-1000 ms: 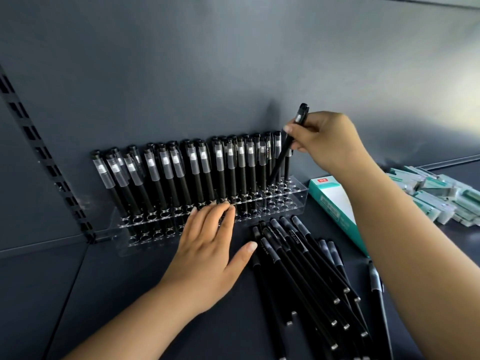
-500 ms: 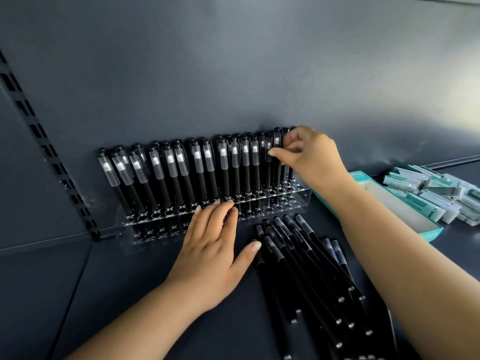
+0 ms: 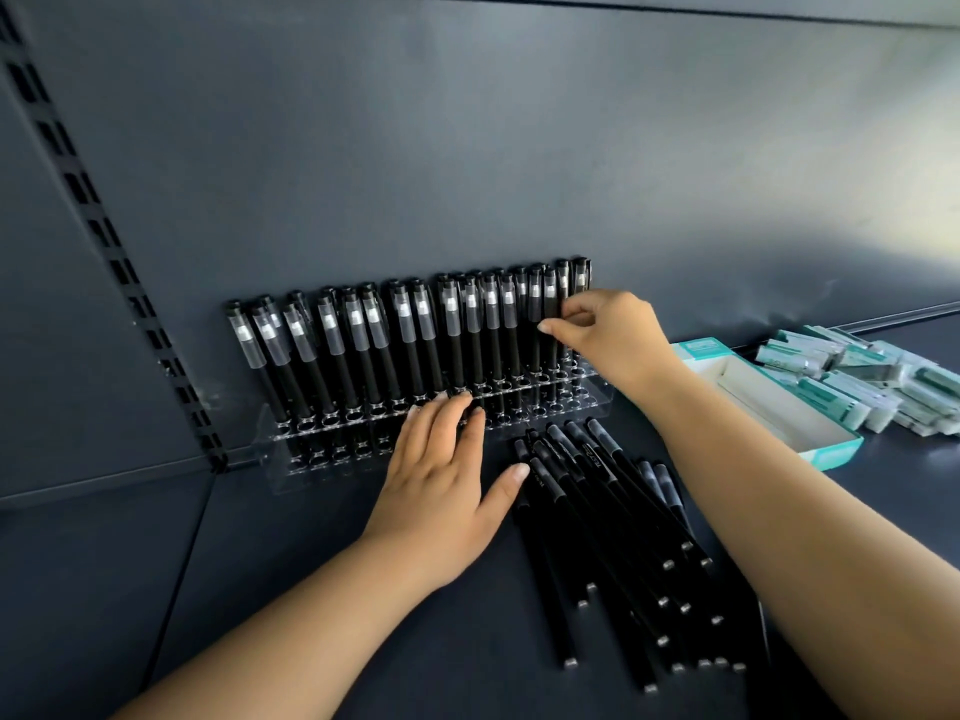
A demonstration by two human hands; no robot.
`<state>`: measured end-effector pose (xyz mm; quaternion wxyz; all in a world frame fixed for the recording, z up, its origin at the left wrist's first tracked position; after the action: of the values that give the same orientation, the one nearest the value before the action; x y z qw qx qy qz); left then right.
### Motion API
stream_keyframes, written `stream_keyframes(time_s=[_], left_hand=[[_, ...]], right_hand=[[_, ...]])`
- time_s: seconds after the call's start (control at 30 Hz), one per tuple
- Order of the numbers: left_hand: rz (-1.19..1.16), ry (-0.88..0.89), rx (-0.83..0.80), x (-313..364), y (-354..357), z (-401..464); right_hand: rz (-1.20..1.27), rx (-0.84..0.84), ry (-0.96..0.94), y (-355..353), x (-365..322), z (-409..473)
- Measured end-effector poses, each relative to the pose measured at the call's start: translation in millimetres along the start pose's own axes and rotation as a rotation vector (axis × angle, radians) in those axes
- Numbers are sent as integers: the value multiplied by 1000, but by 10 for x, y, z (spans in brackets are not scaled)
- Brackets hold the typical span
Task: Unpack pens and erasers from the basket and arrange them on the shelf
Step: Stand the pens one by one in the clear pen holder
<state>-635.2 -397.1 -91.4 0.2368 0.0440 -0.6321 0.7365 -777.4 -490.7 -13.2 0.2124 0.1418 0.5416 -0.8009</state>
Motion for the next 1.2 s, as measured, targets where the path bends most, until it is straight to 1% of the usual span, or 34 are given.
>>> stream_keyframes(time_s=[0.07,0.13,0.17,0.23,0.3,0.47,0.6,0.67,0.77,0.87,0.97,1.1,1.13,1.2], left_hand=[[-97,-49,24,2,-10,-34],[-222,-125,61,-13,-9,-74],[-266,-182,48,-38,31,-91],[-305,-300,-32,-68,145,-123],[-289,-374,-96,-58,214,-143],[-78,-467,-226,-11,312,-154],[-106,-500,-365,73,308,-144],[-128,-498,-386,50,292,-130],[-98,-484,-354,-5,270,-118],[-133,-477,-277,-40,233,-118],[-302,-529,-208,-104,205,-139],[-485,-558,-101,-191,75,-210],[-576,-558,-70,-204,34,-237],[-864,-544,-10,-190,-7,-289]], right_hand=[[16,11,-1,-28,2,-93],[96,54,-5,-116,17,-210],[123,74,-11,-166,32,-272],[118,71,-36,-203,70,-406],[80,1,-68,-129,109,-566],[93,-143,-69,91,238,-851],[77,-169,-98,163,211,-894],[31,-177,-142,196,174,-902],[-65,-220,-241,260,119,-917],[-65,-247,-253,278,135,-912],[-46,-259,-243,280,161,-894],[-31,-261,-257,248,169,-892],[-28,-253,-262,231,153,-891],[43,-224,-253,159,94,-907]])
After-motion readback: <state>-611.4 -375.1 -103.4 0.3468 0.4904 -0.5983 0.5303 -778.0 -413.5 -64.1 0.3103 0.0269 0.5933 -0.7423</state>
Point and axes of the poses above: each hand's wrist, its own z-axis towards the middle knuckle, its own y-axis out of the palm, x = y × z, the point moved 10 cm from there along z, towards the middle knuckle, and after that the axes turned 12 degrees about -z, right-handed, at the moved point
